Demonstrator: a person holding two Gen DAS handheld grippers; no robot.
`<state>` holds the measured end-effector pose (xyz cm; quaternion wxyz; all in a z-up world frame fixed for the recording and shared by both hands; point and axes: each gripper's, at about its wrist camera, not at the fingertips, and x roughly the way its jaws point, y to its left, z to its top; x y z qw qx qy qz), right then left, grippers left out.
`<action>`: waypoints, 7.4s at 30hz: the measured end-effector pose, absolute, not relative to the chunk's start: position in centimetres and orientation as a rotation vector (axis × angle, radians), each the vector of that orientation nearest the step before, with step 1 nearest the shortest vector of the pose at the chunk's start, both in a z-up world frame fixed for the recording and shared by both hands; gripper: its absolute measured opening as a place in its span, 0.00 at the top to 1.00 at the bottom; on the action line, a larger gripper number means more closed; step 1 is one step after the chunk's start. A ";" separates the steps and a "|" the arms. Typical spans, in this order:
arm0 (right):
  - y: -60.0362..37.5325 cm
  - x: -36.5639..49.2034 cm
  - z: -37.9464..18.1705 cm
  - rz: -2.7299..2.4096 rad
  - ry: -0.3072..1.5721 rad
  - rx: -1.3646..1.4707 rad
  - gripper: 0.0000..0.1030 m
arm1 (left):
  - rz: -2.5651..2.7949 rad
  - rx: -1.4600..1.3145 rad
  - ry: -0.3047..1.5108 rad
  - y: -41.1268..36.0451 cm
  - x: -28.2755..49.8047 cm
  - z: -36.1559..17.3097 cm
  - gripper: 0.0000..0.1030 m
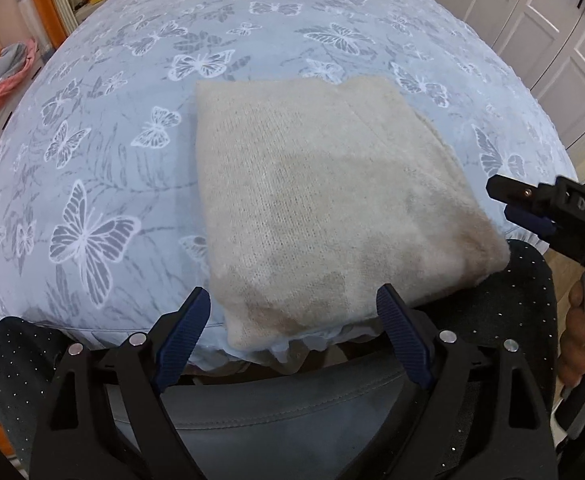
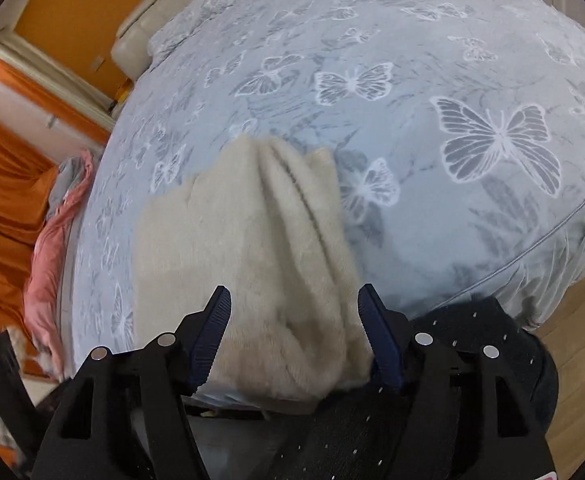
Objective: Fold small clothes
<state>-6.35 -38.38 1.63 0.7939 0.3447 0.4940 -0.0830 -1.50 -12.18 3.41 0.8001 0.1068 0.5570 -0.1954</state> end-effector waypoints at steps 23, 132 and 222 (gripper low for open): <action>-36.4 -6.6 1.5 -0.128 1.083 0.668 0.66 | -0.418 0.305 1.136 -13.1 -1.9 4.0 0.19; -39.6 0.5 -5.9 -0.118 1.193 0.823 0.18 | -0.456 -0.220 1.420 -11.5 8.3 -6.1 0.04; -24.1 4.0 -0.1 -0.038 1.097 0.540 0.64 | -0.268 -0.090 1.120 4.9 9.0 2.1 0.25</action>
